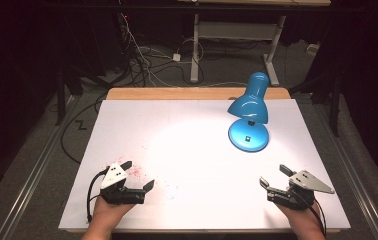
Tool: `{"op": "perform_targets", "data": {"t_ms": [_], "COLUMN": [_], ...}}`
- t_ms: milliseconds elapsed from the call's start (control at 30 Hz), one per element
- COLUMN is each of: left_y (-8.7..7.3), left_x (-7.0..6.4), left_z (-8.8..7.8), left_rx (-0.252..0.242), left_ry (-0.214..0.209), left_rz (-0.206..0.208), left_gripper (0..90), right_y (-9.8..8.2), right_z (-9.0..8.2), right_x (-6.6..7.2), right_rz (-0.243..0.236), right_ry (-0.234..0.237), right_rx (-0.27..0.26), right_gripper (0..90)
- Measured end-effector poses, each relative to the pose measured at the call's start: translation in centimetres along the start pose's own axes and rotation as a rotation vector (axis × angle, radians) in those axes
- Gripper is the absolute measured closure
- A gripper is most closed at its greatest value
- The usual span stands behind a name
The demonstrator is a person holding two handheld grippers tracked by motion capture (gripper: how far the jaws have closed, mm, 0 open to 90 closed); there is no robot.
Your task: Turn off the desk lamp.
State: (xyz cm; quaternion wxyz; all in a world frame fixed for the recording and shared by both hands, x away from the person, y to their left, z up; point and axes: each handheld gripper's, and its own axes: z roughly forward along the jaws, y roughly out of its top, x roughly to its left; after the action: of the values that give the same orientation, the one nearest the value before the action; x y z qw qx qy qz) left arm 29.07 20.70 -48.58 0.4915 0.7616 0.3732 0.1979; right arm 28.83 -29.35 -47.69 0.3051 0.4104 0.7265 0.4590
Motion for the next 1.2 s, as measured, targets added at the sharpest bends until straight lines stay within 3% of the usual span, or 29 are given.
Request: {"op": "perform_targets", "data": {"t_ms": [767,1200], "left_y": [-0.01,-0.01], "left_x": [0.09,0.09], "left_z": [-0.02,-0.04], "left_rx": [0.007,0.004], "left_ry": [0.003,0.002], "left_rz": [0.006,0.004], "left_gripper": [0.0,0.0], "right_y": [-0.01,0.03], "right_z": [-0.04,-0.04], "right_x": [-0.08,-0.11], "right_rz": [0.008,0.002], "right_ry": [0.025,0.023], "right_rx": [0.032,0.049], "right_gripper": [72.5,88.9]}}
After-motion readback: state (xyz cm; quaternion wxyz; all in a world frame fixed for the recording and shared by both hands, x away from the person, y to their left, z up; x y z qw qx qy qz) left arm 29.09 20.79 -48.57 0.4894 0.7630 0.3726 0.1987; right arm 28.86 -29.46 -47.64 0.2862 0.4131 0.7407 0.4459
